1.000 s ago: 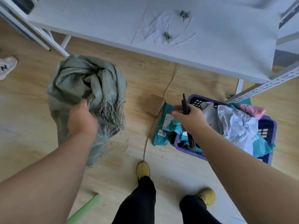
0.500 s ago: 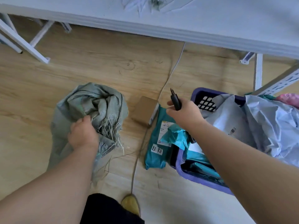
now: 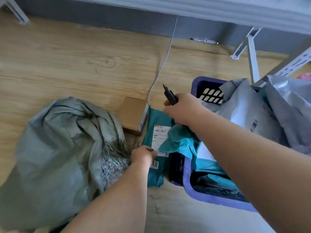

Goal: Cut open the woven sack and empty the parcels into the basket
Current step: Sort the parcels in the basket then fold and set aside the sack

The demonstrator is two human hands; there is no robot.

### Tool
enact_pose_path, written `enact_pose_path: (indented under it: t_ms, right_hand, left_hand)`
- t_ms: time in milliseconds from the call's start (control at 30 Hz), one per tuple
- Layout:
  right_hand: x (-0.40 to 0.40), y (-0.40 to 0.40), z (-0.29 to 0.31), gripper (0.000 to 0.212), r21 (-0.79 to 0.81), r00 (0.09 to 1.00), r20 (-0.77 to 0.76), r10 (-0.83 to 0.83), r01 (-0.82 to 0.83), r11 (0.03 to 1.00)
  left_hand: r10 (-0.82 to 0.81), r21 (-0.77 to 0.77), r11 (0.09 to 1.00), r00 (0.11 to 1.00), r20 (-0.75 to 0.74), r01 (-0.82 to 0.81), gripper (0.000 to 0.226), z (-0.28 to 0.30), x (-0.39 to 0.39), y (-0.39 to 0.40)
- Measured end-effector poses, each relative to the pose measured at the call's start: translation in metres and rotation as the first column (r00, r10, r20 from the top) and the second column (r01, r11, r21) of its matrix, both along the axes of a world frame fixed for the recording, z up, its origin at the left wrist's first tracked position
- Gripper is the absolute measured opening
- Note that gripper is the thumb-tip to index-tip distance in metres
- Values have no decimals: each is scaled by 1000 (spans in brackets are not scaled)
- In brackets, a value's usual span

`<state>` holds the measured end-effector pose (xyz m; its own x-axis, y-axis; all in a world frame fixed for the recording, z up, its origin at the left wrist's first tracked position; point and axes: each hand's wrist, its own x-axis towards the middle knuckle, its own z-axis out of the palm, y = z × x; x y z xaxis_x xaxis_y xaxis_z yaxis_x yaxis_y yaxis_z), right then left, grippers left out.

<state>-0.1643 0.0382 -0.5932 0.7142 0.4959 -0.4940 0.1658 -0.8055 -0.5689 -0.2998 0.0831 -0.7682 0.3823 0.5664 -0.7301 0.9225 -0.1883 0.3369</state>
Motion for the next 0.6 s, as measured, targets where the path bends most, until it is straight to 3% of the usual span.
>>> enact_pose_path:
  t_ms: [100,167,200,233,333,533,600]
  right_hand:
    - [-2,-5,-1,28,22,1000,14,9,-9,1000]
    - [-2,-10,0,27,55,1000,26,4,-6,998]
    - [-3,-12,0,27,79,999,32,-1,-2,997]
    - [-4,-15,1,26,98,999,40,-4,0,995]
    - [-9,-21,3,23,124,999,33,-22,18,992]
    - [-6,-27,7,16,231,997,9,-72,68,970]
    - [-3,-30,14,14,304,993,2,-115,109,946]
  left_hand:
    - [79,-217,973,997,-9,-79,34,-28,1,-6]
    - [232,-364,906,973,-3,-217,60,-85,17,9]
    - [294,-395,882,955,31,-259,82,-93,25,12]
    - [347,-428,858,935,75,-284,86,-88,28,14]
    - [339,-305,907,933,123,-290,32,-1,17,2]
    - [261,-109,965,861,436,-237,31,63,36,23]
    - [132,73,977,833,537,-202,34,101,51,40]
